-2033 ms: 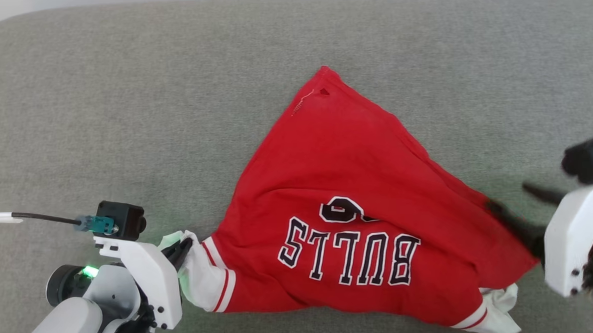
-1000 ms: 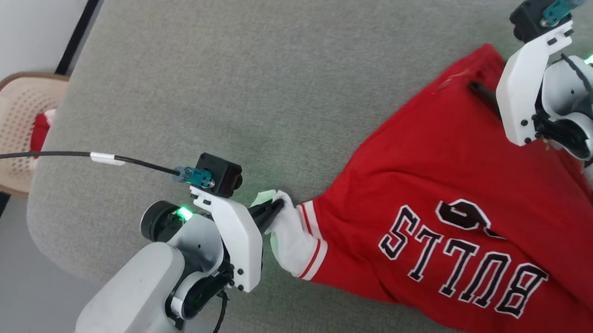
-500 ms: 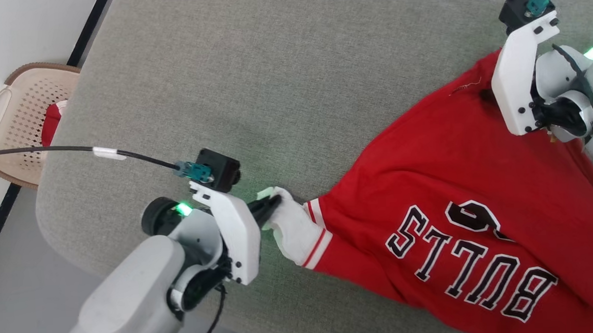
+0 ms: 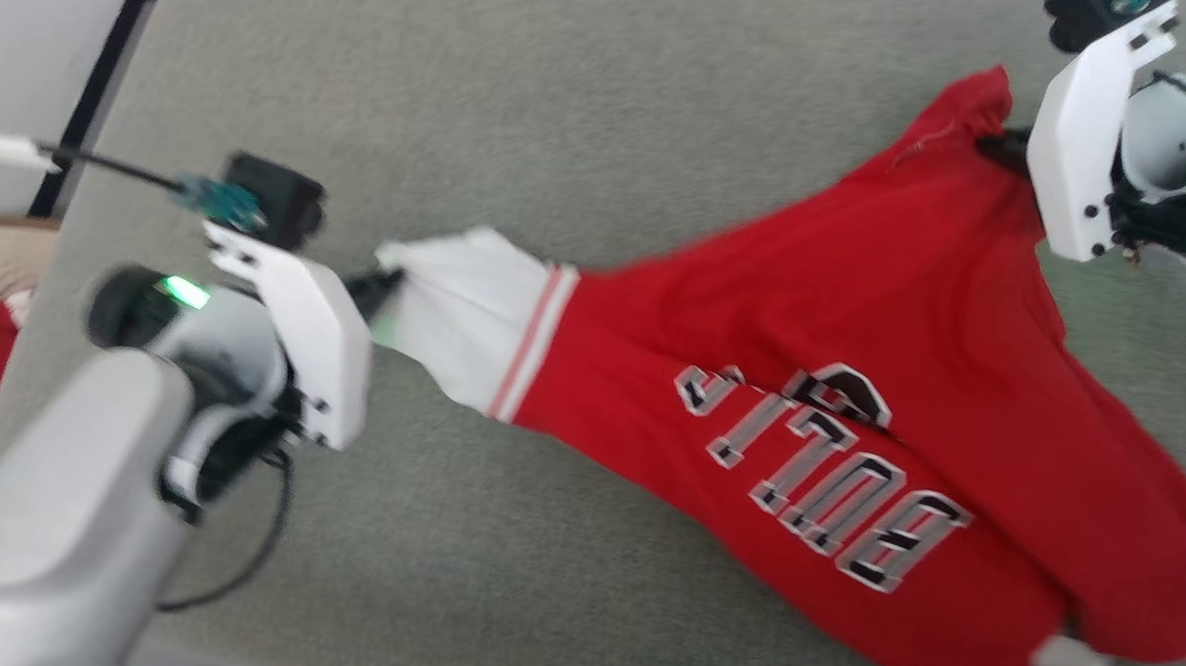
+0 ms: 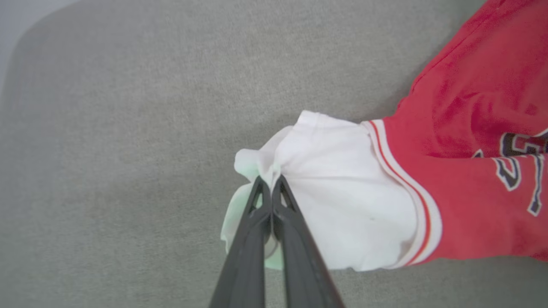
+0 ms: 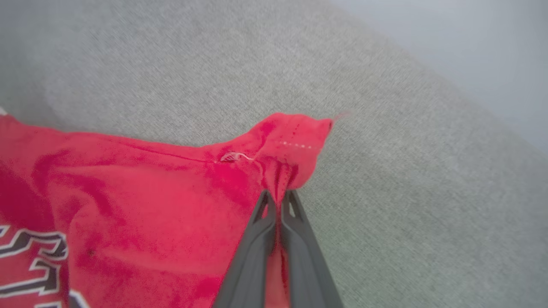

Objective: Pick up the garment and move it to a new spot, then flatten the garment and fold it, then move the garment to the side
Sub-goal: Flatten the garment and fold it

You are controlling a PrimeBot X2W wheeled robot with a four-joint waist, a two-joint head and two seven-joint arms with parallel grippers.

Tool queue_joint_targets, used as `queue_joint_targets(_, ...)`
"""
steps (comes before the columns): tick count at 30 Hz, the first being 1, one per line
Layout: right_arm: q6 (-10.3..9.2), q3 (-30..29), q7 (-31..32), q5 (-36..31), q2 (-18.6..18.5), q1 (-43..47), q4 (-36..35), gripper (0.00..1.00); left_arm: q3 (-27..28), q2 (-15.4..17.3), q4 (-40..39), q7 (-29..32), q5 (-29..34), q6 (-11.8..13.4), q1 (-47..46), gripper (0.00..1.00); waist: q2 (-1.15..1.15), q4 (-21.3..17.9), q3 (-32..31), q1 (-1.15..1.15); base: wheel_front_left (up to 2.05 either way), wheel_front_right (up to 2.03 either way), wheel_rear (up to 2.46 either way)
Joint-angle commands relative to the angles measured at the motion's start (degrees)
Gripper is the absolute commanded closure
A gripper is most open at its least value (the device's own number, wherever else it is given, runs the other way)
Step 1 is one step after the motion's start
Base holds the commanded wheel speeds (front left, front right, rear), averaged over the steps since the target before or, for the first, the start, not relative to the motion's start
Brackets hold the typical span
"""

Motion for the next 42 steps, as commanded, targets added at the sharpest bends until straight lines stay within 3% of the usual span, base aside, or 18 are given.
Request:
queue_joint_targets(1, 0.0, -0.4, -1.3, 1.2, -0.7, 0.4, -1.4, 1.0, 0.7, 1.3, -0.3, 1.0, 0.9, 0.1, -1.9, 1.0, 0.0, -2.5, -2.0, 0.0, 0.0, 0.0, 0.0)
queue_joint_targets(12, 0.0, -8.0, -6.4, 0.3, -5.4, 3.4, -13.0, 1.0, 2.2, 8.1, 0.1, 10.6, 2.6, -1.0, -13.8, 1.0, 0.0, -10.1, -7.7, 0.0, 0.0, 0.0, 0.0)
queue_joint_targets(16, 0.0, -12.0, -6.0, -1.7, -5.1, 4.2, -15.1, 1.0, 2.4, 8.2, 1.9, 11.3, 3.8, -1.6, -17.8, 1.0, 0.0, -11.9, -8.6, 0.0, 0.0, 0.0, 0.0)
queue_joint_targets(22, 0.0, -17.7, -7.1, -5.8, -2.4, 3.5, -13.1, 1.0, 1.5, 6.1, 5.9, 6.8, 7.2, -3.1, -23.4, 1.0, 0.0, -12.9, -8.2, 0.0, 0.0, 0.0, 0.0)
queue_joint_targets(28, -0.01, -23.5, -15.2, -15.2, 2.4, -1.6, -5.8, 1.0, 0.9, 1.7, 14.8, -4.6, 13.5, -4.1, -32.8, 1.0, 0.0, -13.7, -5.8, 0.0, 0.0, 0.0, 0.0)
queue_joint_targets(37, -0.01, -29.0, -37.7, -32.6, 10.0, -9.9, 2.9, 1.0, 2.1, -2.2, 25.1, -34.0, 25.0, 0.6, -45.6, 1.0, 0.0, -13.9, -3.8, 0.0, 0.0, 0.0, 0.0)
queue_joint_targets(40, -0.01, -28.3, -40.1, -34.6, 11.1, -9.9, 5.2, 1.0, 1.5, -2.8, 26.9, -39.0, 25.7, -0.8, -45.8, 1.0, 0.0, -13.5, -3.9, 0.0, 0.0, 0.0, 0.0)
queue_joint_targets(42, -0.01, -25.8, -39.1, -33.2, 11.6, -7.1, 6.9, 1.0, -0.2, -2.8, 28.6, -38.4, 24.4, -3.3, -42.3, 1.0, 0.0, -13.0, -4.2, 0.0, 0.0, 0.0, 0.0)
